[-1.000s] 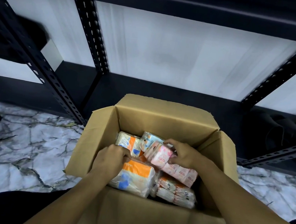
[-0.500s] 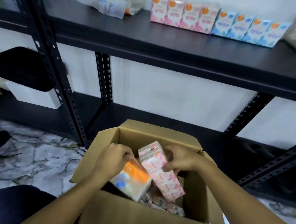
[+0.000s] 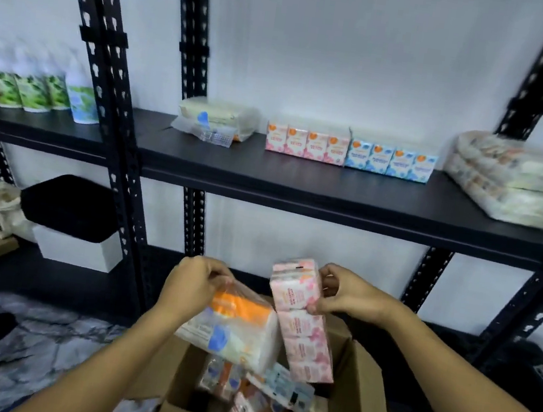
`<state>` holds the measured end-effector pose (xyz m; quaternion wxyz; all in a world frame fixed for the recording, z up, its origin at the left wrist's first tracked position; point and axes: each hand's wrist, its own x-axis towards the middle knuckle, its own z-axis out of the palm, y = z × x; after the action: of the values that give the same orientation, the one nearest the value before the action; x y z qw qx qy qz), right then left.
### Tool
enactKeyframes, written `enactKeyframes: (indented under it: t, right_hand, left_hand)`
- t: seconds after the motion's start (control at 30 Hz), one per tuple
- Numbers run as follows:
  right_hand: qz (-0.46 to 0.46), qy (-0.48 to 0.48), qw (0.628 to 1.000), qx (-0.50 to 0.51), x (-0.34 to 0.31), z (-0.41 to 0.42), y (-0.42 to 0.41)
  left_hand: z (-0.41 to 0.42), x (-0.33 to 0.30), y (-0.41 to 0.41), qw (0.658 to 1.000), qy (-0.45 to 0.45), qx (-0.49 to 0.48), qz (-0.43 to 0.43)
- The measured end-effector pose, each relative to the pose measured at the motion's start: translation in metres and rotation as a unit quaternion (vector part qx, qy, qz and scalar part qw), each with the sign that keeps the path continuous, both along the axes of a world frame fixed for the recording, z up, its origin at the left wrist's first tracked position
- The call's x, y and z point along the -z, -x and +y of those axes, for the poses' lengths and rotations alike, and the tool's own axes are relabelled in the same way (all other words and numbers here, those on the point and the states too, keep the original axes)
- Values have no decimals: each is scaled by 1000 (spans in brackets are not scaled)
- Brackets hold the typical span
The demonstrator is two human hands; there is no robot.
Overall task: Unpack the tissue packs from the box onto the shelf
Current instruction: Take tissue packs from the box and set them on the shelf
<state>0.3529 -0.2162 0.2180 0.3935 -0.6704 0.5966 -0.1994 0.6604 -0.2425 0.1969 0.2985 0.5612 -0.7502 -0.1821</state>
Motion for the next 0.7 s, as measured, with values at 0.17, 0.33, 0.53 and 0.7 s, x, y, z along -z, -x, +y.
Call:
enactKeyframes:
  t: [0.17, 0.33, 0.53, 0.7]
  right_hand:
    - [-2, 108, 994, 33, -68, 13, 2]
    - [0, 236, 970, 63, -133, 30, 2]
    - [18, 370, 922, 114, -202, 36, 2]
    - [99, 471, 861, 163, -236, 17, 2]
  left_hand:
    - [0, -70, 8, 999, 43, -8, 3]
    - [-4, -141, 8, 994, 102, -24, 31]
    - [-5, -224, 14, 985, 169, -39, 21]
    - [-19, -274, 19, 979, 192, -46, 39]
